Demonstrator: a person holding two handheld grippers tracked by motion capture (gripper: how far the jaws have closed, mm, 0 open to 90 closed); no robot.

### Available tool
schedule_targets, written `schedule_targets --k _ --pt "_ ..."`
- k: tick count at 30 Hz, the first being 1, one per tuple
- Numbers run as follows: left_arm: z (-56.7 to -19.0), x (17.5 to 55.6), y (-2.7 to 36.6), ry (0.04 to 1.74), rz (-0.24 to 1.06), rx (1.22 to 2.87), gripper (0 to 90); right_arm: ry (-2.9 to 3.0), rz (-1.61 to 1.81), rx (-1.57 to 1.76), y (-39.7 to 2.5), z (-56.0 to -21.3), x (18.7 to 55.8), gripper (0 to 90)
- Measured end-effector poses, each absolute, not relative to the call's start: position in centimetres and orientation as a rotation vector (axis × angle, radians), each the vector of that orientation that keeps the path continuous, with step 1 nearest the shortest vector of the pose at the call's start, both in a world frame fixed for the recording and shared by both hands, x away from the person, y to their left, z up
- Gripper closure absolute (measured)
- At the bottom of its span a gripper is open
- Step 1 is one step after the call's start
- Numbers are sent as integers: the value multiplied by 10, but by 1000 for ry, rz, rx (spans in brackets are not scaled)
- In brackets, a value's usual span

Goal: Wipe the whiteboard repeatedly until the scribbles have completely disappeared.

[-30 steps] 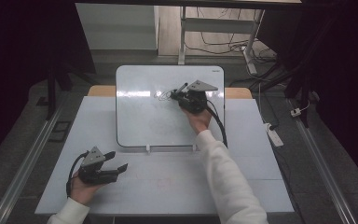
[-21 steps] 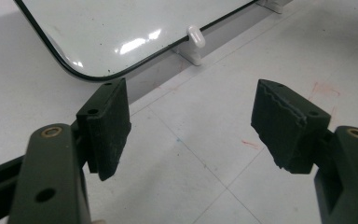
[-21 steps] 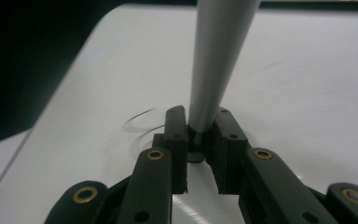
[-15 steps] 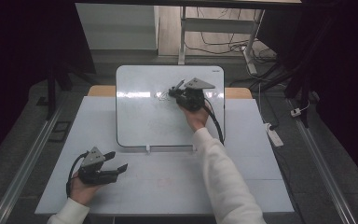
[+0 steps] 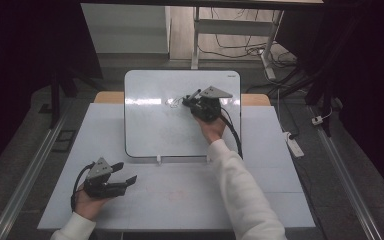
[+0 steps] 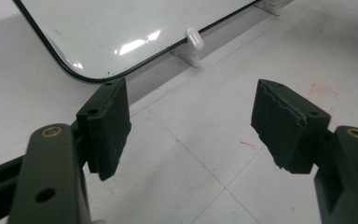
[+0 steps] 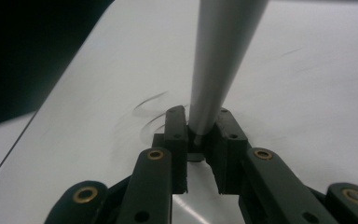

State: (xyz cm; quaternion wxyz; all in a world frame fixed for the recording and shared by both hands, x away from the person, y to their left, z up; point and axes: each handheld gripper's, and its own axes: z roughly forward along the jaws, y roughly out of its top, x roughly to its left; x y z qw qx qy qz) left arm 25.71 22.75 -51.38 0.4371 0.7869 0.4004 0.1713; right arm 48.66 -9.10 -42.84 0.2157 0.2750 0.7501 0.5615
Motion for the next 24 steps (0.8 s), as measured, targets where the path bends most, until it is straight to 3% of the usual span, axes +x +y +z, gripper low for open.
schedule_targets --k 4,9,14,20,24 --pt "-515 259 226 999 421 1966 287 2153 1505 664 -84 -432 482 773" --pt "-514 256 226 990 432 1963 287 1987 1583 836 -102 -415 503 773" --pt "-515 259 227 999 423 1965 287 2161 1536 644 -71 -429 488 773" --pt "-514 256 227 994 432 1958 287 2007 1598 813 -84 -417 505 773" --pt "-515 259 228 996 425 1962 287 2156 1552 686 -66 -429 488 773"
